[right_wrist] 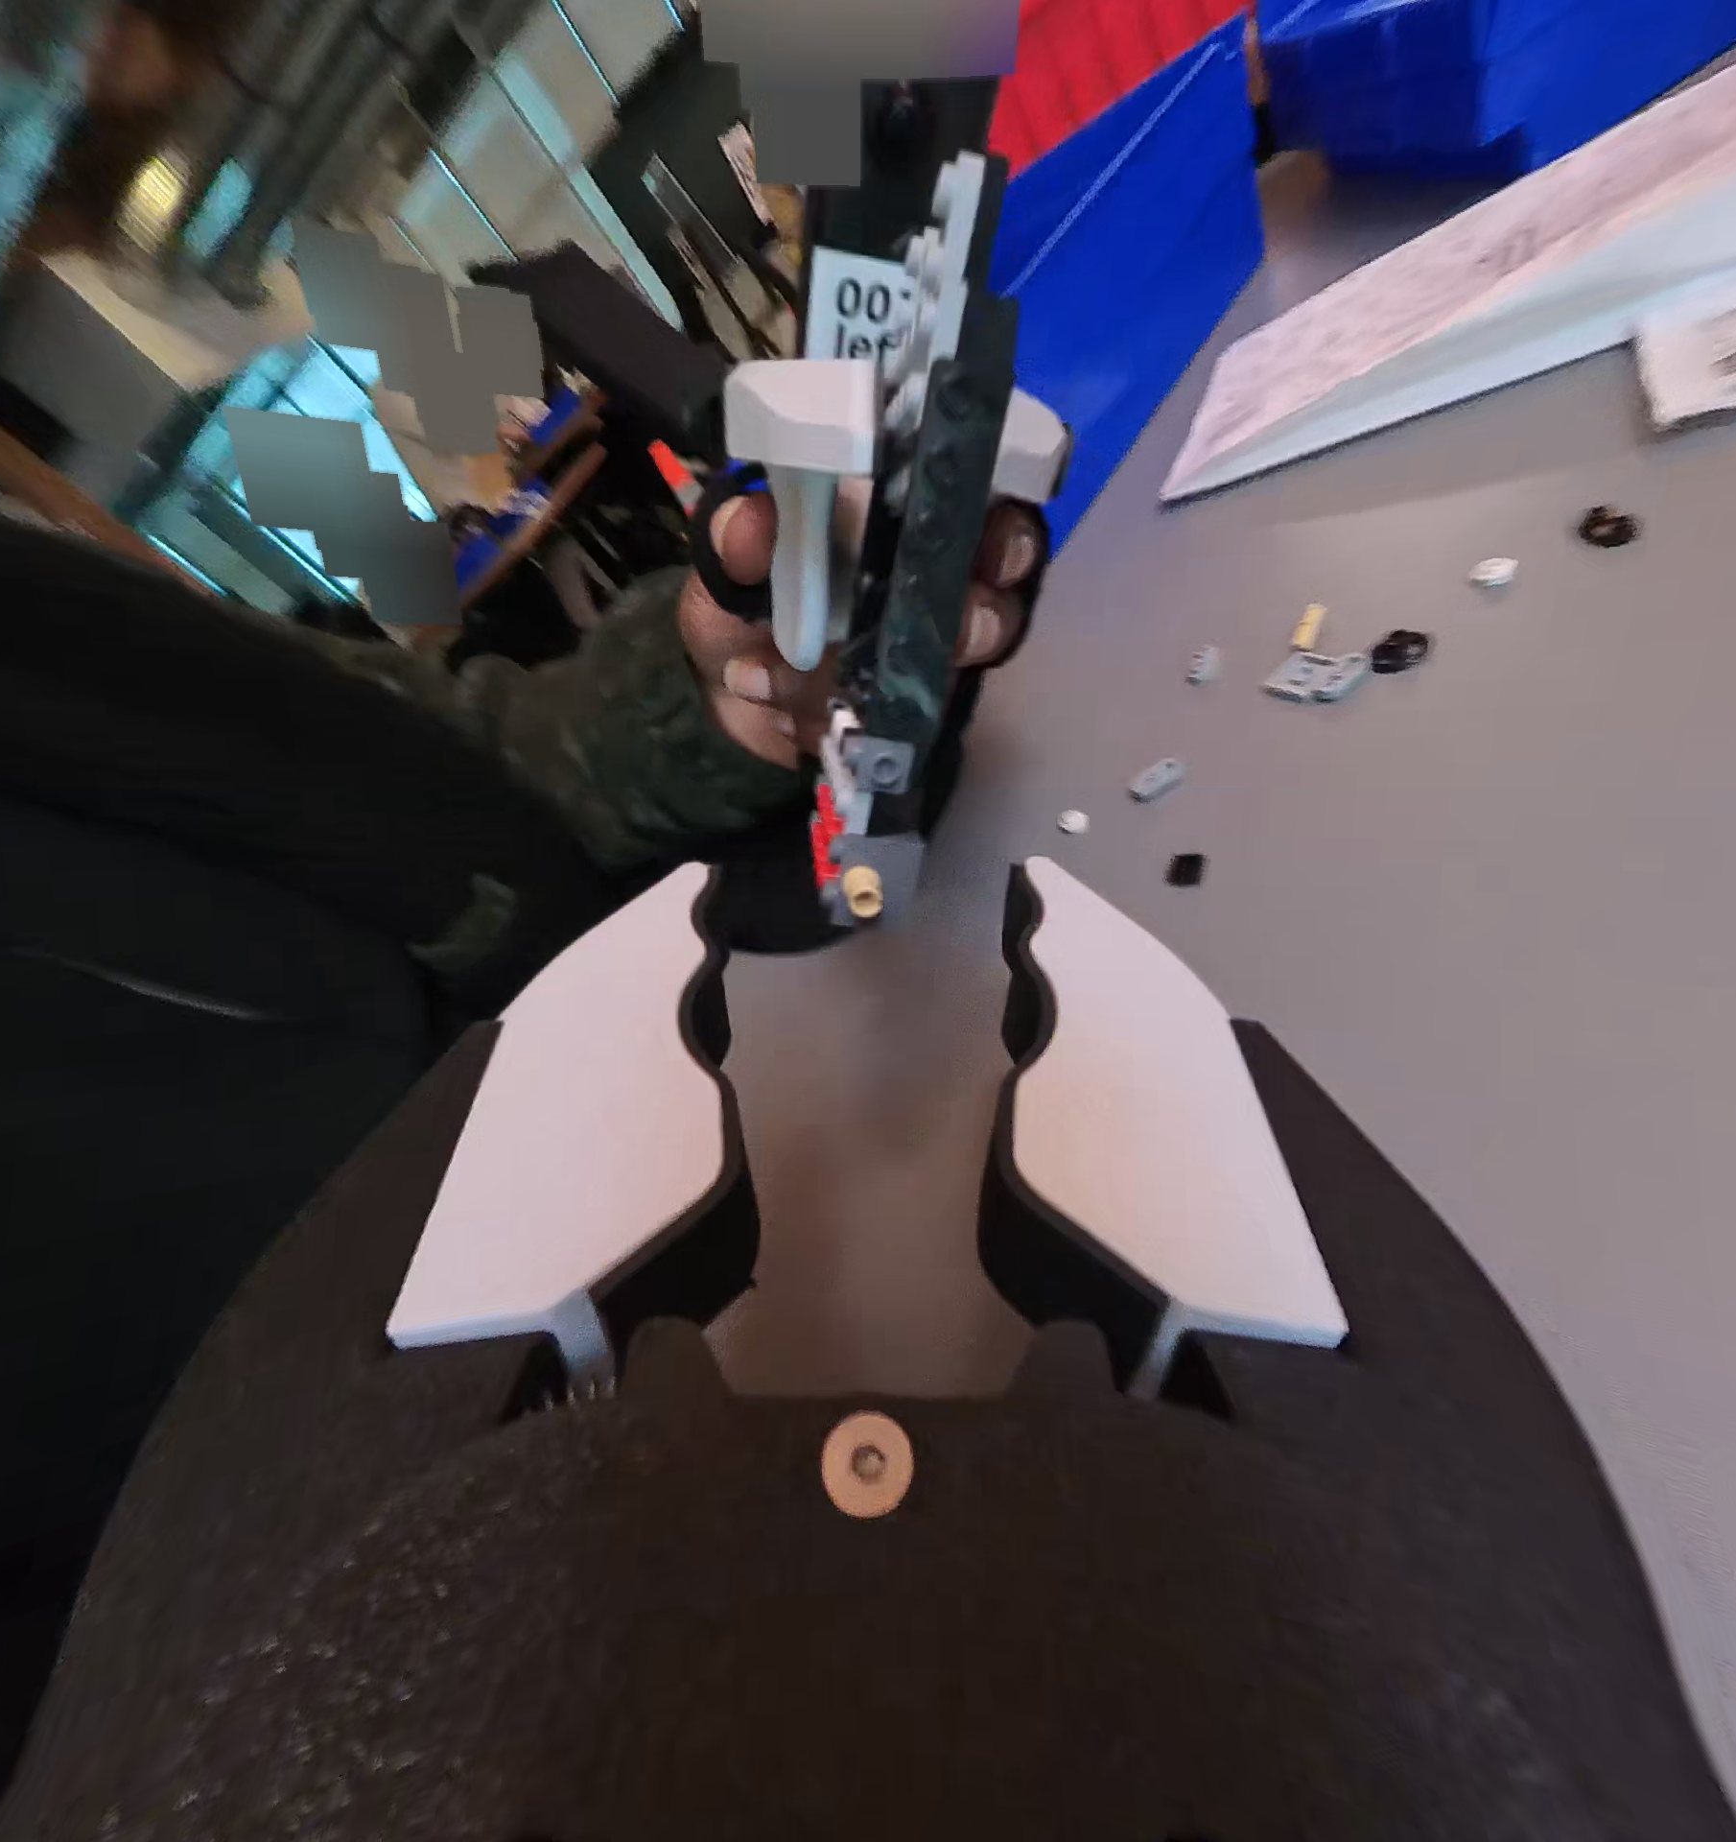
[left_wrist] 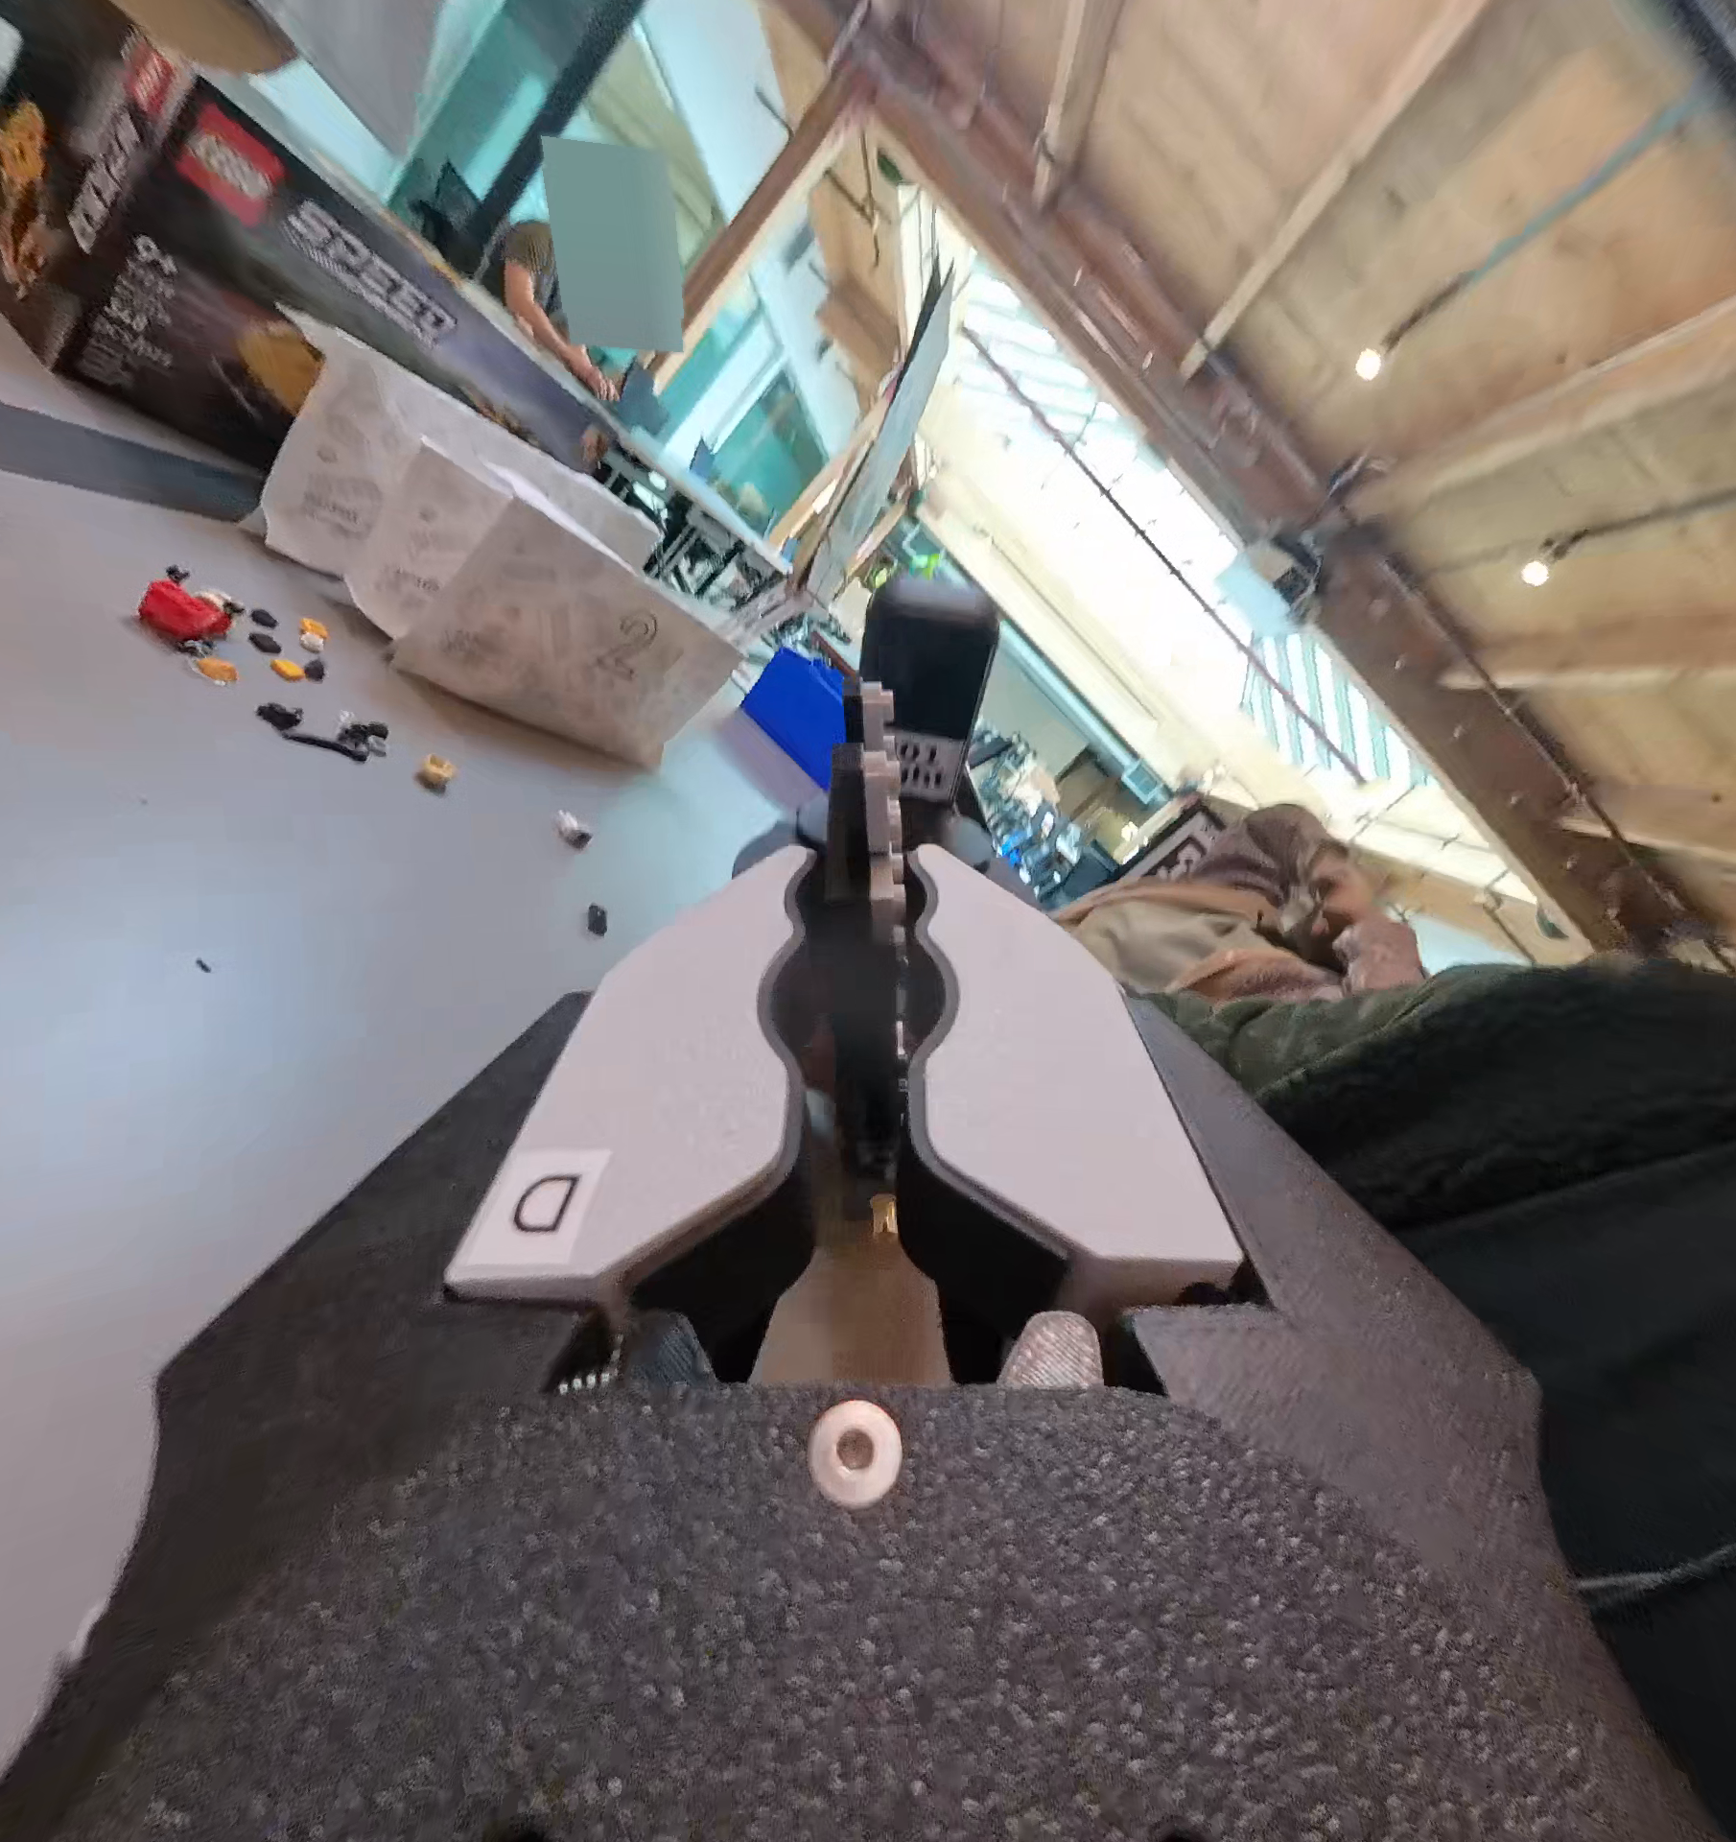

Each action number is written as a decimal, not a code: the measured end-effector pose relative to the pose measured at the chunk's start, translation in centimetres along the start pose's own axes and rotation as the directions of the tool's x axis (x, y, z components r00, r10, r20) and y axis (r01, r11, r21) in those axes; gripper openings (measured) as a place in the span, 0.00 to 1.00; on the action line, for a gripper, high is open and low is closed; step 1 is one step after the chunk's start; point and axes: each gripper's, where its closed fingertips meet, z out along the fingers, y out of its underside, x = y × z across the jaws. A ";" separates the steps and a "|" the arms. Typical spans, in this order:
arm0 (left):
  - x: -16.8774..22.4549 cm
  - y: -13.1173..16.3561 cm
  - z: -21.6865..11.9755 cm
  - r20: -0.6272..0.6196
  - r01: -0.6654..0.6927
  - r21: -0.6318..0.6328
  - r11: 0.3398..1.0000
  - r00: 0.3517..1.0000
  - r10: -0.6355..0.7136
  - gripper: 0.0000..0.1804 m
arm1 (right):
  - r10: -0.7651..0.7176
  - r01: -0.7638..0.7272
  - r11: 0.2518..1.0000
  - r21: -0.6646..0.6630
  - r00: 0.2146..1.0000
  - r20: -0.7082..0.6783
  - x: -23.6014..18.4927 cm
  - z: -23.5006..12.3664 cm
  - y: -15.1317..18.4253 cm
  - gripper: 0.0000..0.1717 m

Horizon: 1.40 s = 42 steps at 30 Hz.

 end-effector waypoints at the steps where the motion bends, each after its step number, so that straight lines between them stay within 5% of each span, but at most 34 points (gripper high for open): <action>1: -0.1 -0.3 -0.1 0.006 -0.003 0.019 1.000 1.000 0.003 0.08 | 0.041 -0.042 0.999 0.033 0.999 0.034 -0.3 0.6 -0.2 0.31; 6: 0.6 -0.9 -0.1 -0.016 -0.042 0.072 0.996 0.999 0.044 0.07 | 0.158 -0.190 0.949 0.250 0.977 0.143 -0.5 1.0 -2.6 0.10; 10: 0.6 0.5 0.0 -0.012 -0.104 -0.051 0.993 0.995 0.104 0.07 | 0.073 -0.079 0.989 0.128 0.996 0.056 0.1 -0.5 -2.4 0.09; 12: 0.5 1.0 0.0 0.011 -0.198 -0.128 0.972 0.980 0.201 0.15 | -0.029 0.028 0.996 -0.080 0.999 -0.013 0.2 -1.3 -0.7 0.09; 17: 0.5 5.0 0.3 -0.029 -0.481 -0.448 0.753 0.850 0.526 0.18 | -0.274 0.200 0.834 -0.514 0.959 -0.071 0.3 -2.4 4.7 0.09; 21: -0.1 11.2 0.6 -0.163 -0.477 -0.691 0.542 0.834 0.527 0.18 | -0.364 0.270 0.730 -0.628 0.931 -0.023 -0.6 -1.7 6.3 0.09; 23: 0.0 12.3 0.8 -0.193 -0.492 -0.710 0.504 0.824 0.533 0.07 | -0.416 0.286 0.689 -0.666 0.909 -0.039 -0.3 -2.0 6.5 0.09; 25: -0.2 12.4 1.0 -0.180 -0.497 -0.715 0.492 0.811 0.557 0.07 | -0.448 0.305 0.691 -0.655 0.892 -0.057 -0.2 -2.2 6.0 0.09; 34: 1.2 6.7 1.7 -0.070 -0.424 -0.428 0.798 0.896 0.439 0.07 | -0.521 0.461 0.842 -0.281 0.830 -0.200 -0.9 -2.7 -1.2 0.16; 38: 1.2 5.1 1.6 -0.050 -0.322 -0.327 0.889 0.945 0.324 0.07 | -0.514 0.480 0.858 -0.185 0.812 -0.275 -0.7 -3.4 -2.9 0.23; 42: 1.2 4.7 1.6 -0.050 -0.257 -0.290 0.922 0.966 0.253 0.07 | -0.565 0.546 0.822 -0.163 0.745 -0.354 -0.4 -3.4 -3.8 0.14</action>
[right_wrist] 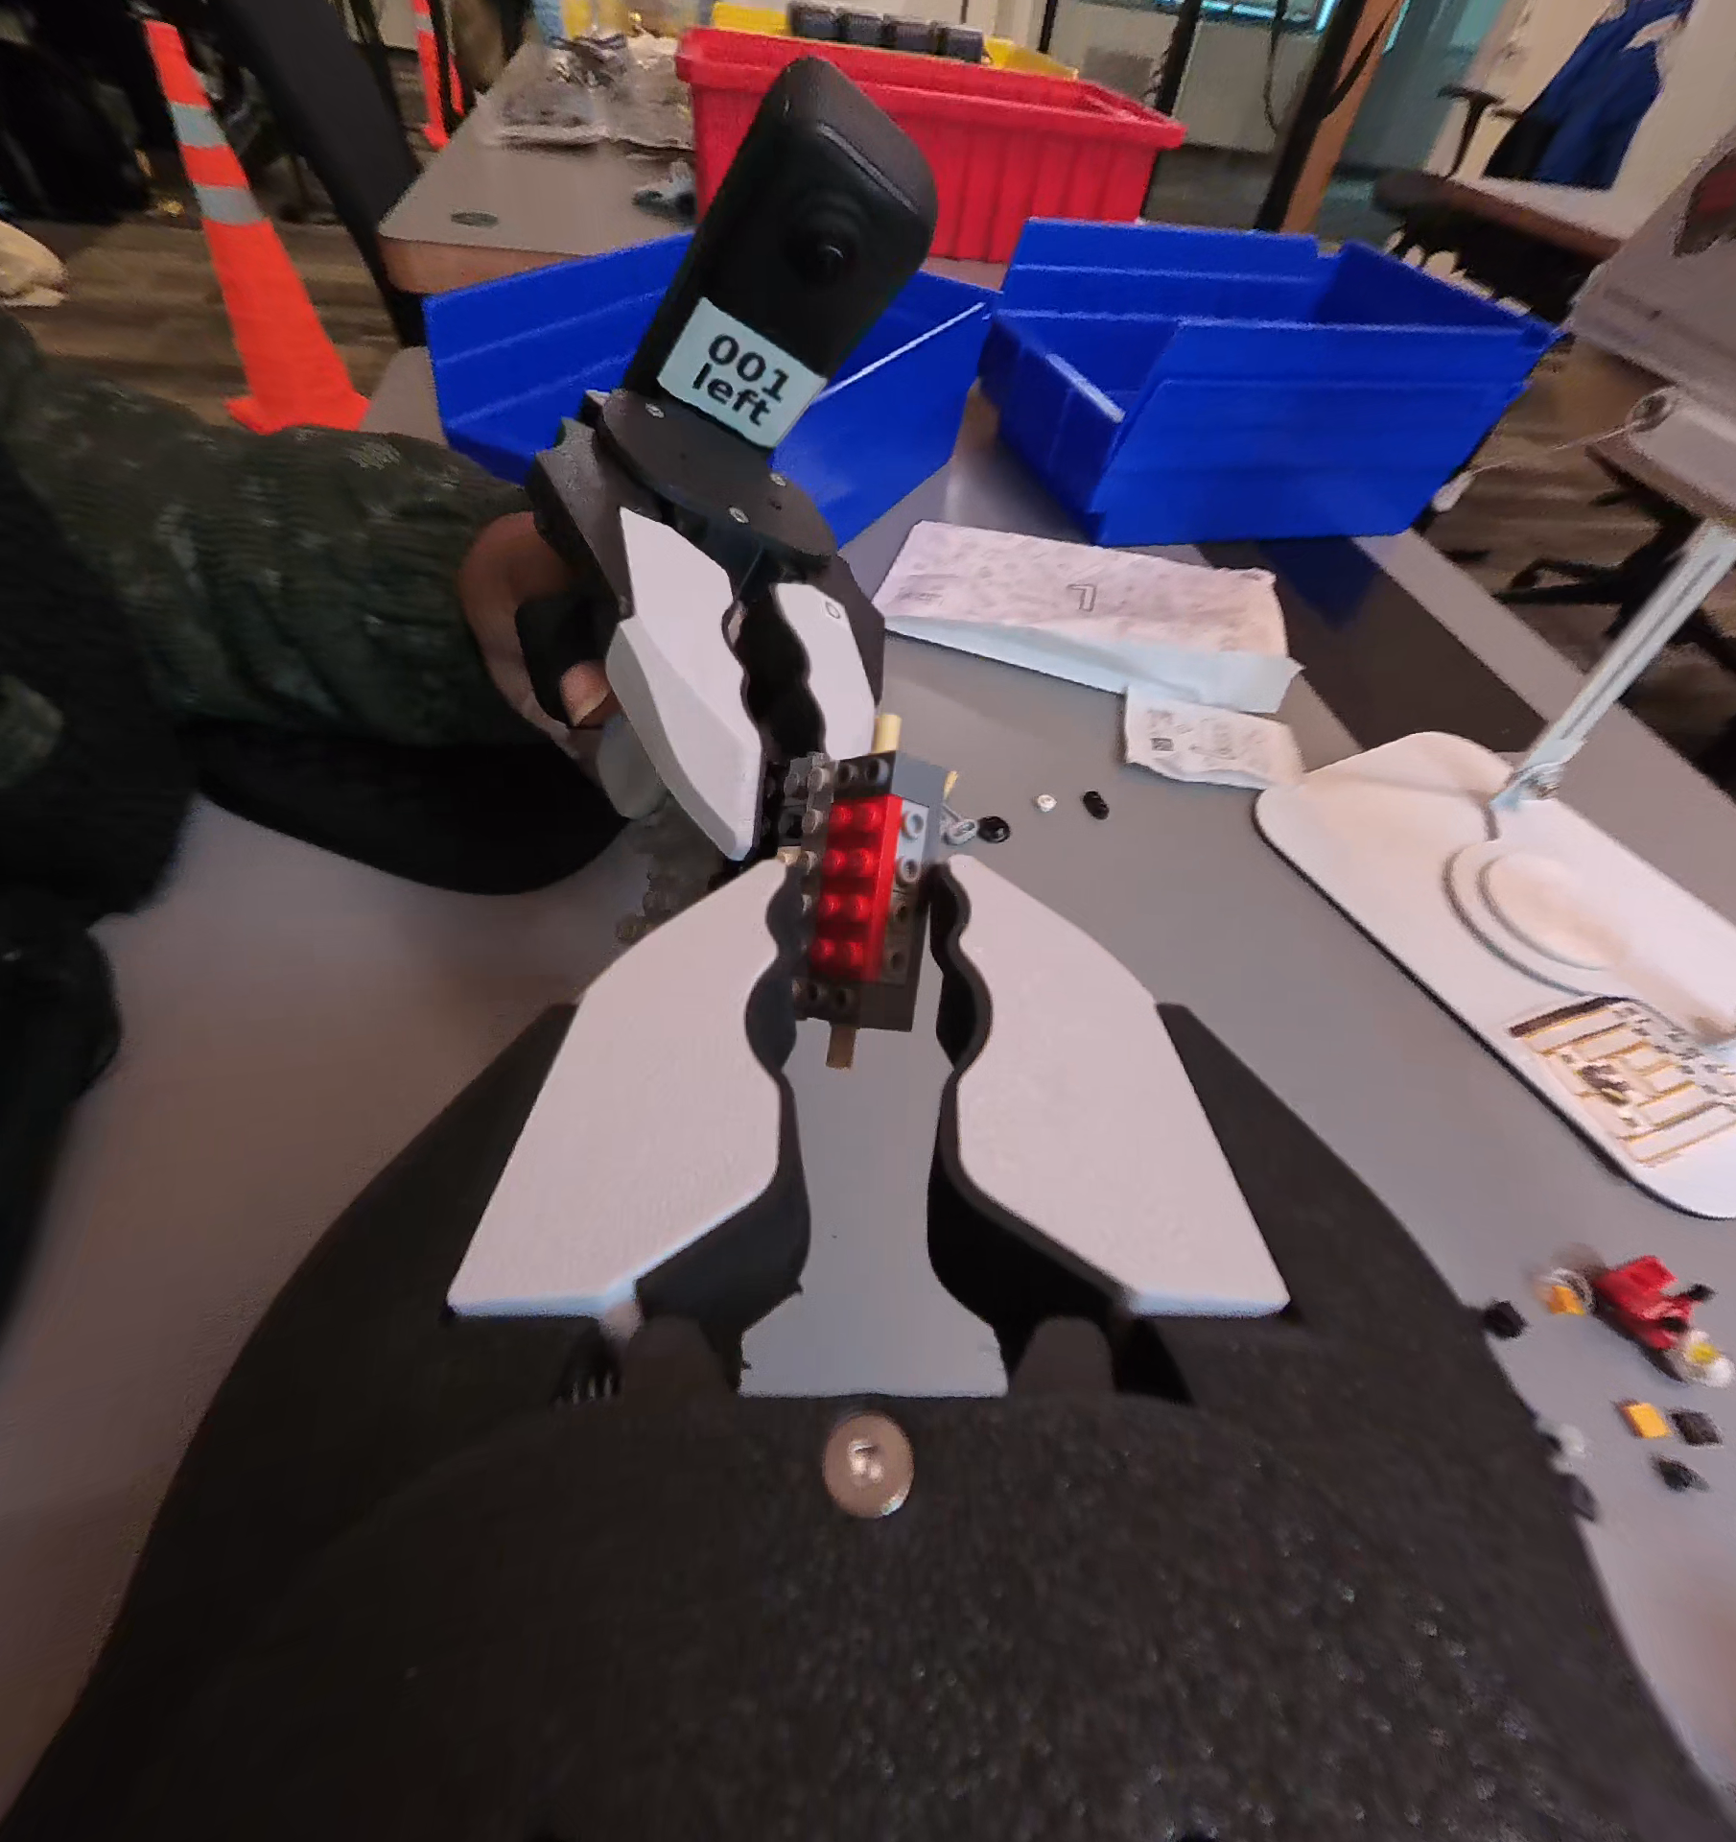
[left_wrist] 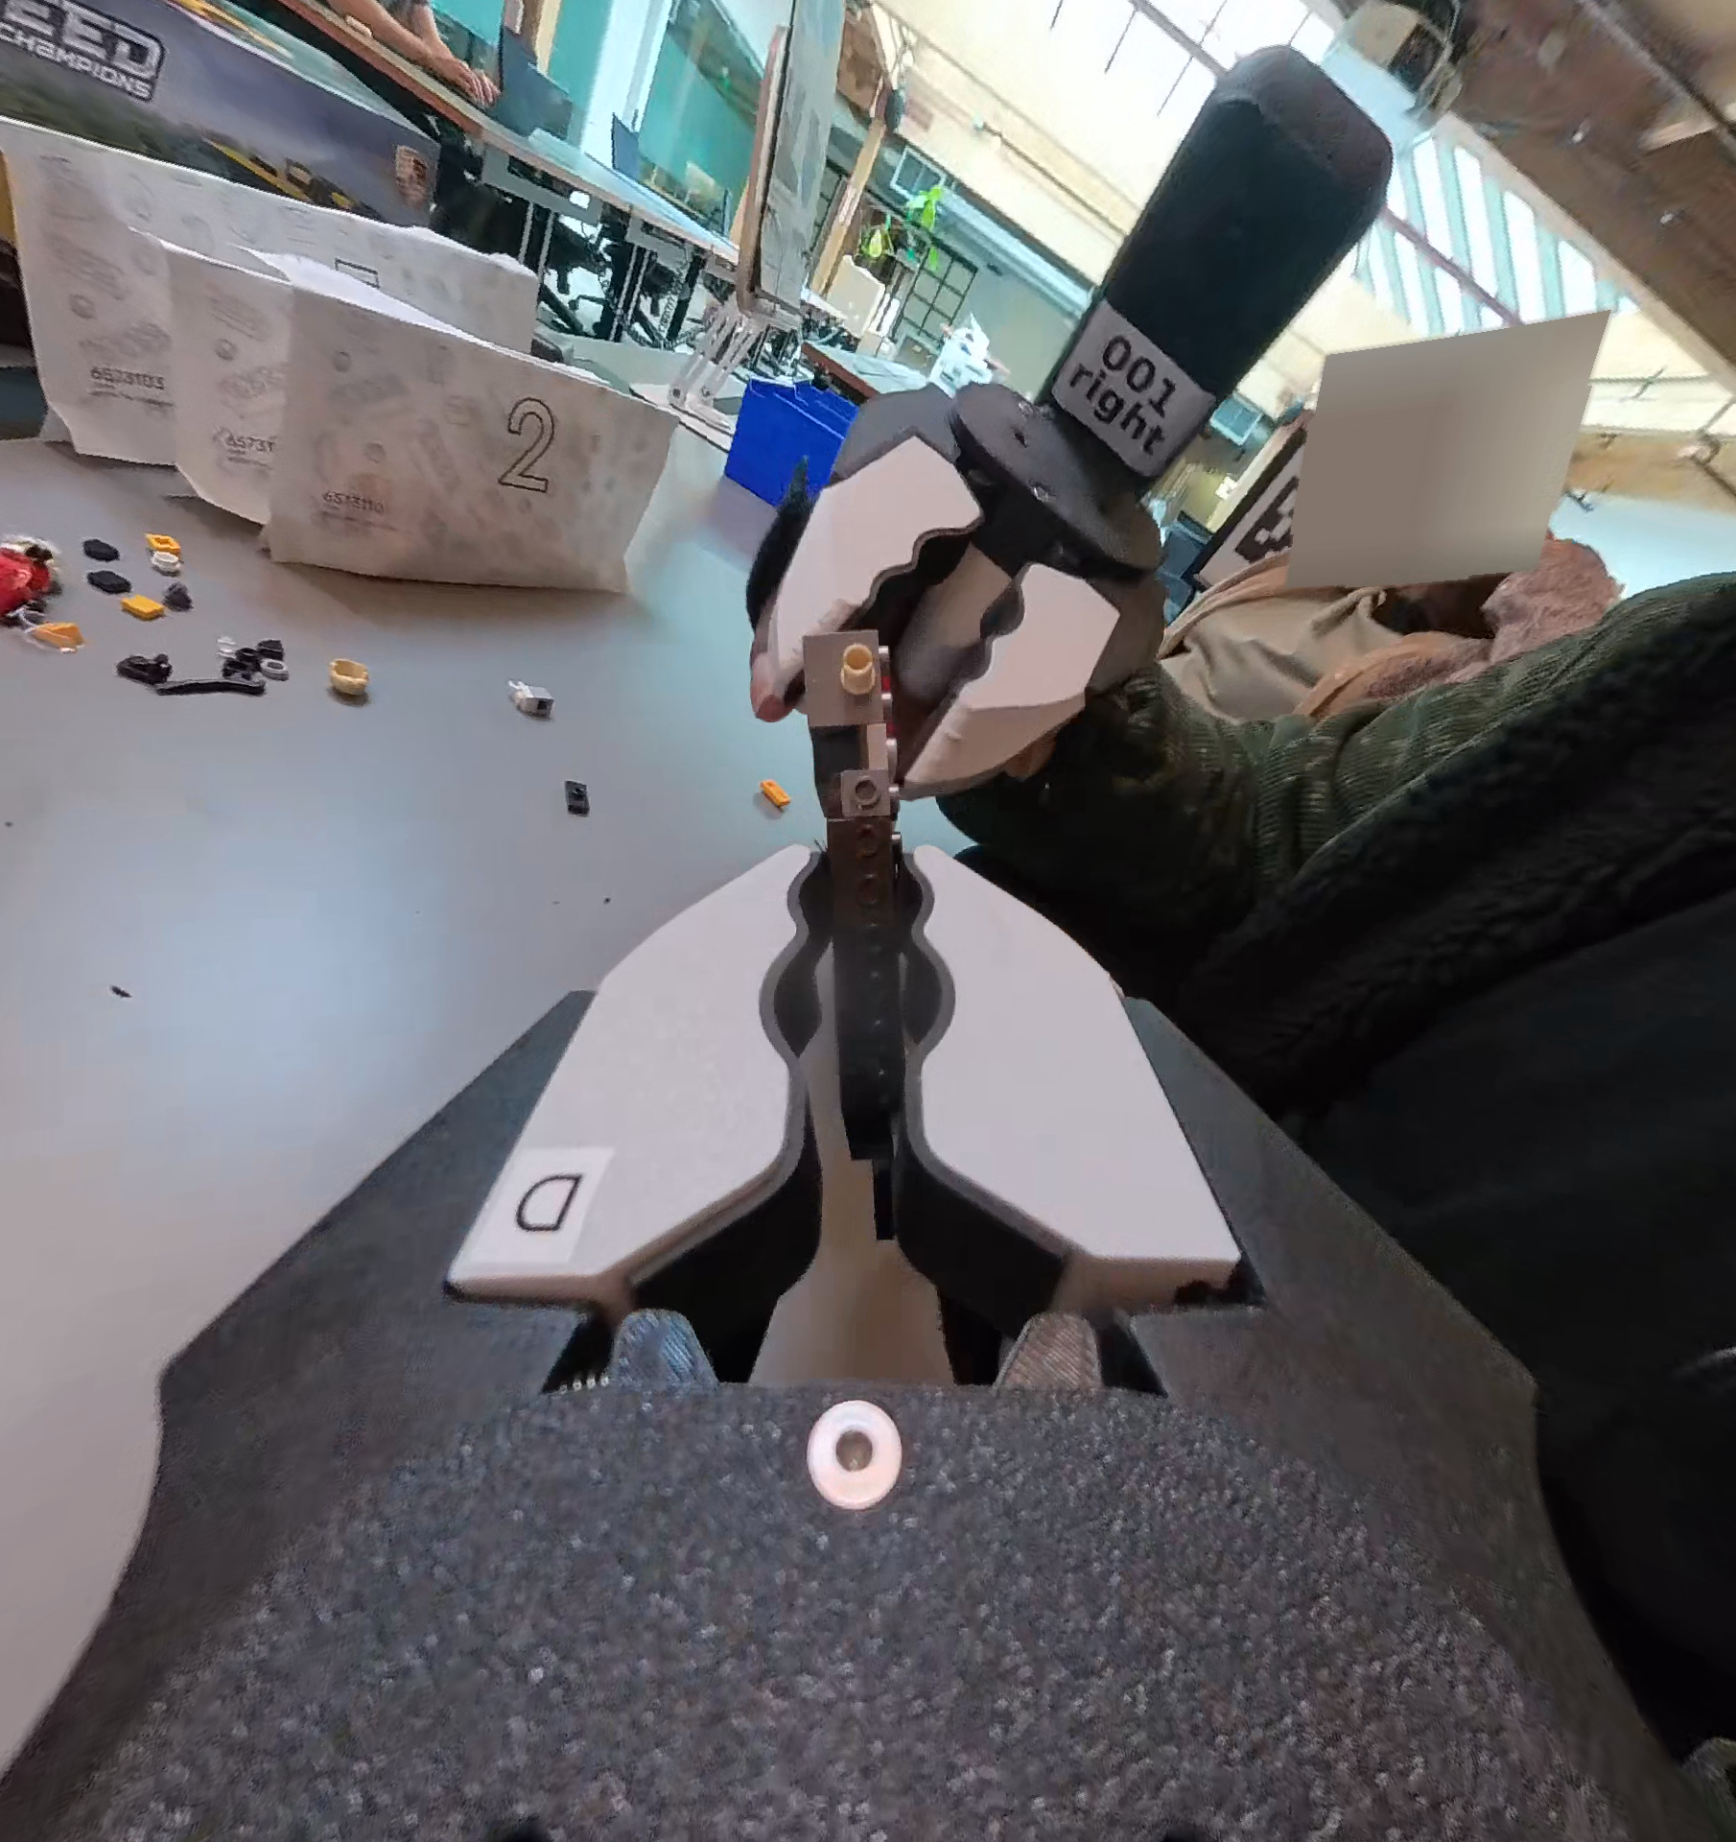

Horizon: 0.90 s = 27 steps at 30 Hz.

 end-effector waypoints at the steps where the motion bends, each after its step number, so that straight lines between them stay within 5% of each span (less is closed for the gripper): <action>1: 0.0 0.0 0.0 -0.001 0.008 0.006 1.000 1.000 -0.008 0.07 | -0.016 0.016 1.000 -0.005 1.000 -0.011 0.0 0.0 0.0 0.14; 8: 0.7 1.1 0.4 -0.025 -0.075 -0.088 0.993 0.997 0.073 0.14 | -0.091 0.093 0.993 -0.080 0.996 0.027 -1.3 0.3 0.8 0.11; 11: 0.5 1.9 0.5 0.014 -0.148 -0.152 0.977 0.988 0.151 0.08 | -0.111 0.114 0.990 -0.081 0.993 0.049 -2.0 0.5 0.8 0.11; 20: -0.1 1.7 0.5 0.056 -0.100 -0.144 0.985 0.992 0.109 0.08 | -0.314 0.310 0.948 -0.067 0.947 -0.066 -1.8 0.2 -0.4 0.11; 27: -0.9 1.9 0.6 0.101 -0.005 -0.144 0.990 0.995 0.020 0.08 | -0.332 0.312 0.938 -0.153 0.934 -0.129 -0.9 0.9 0.8 0.08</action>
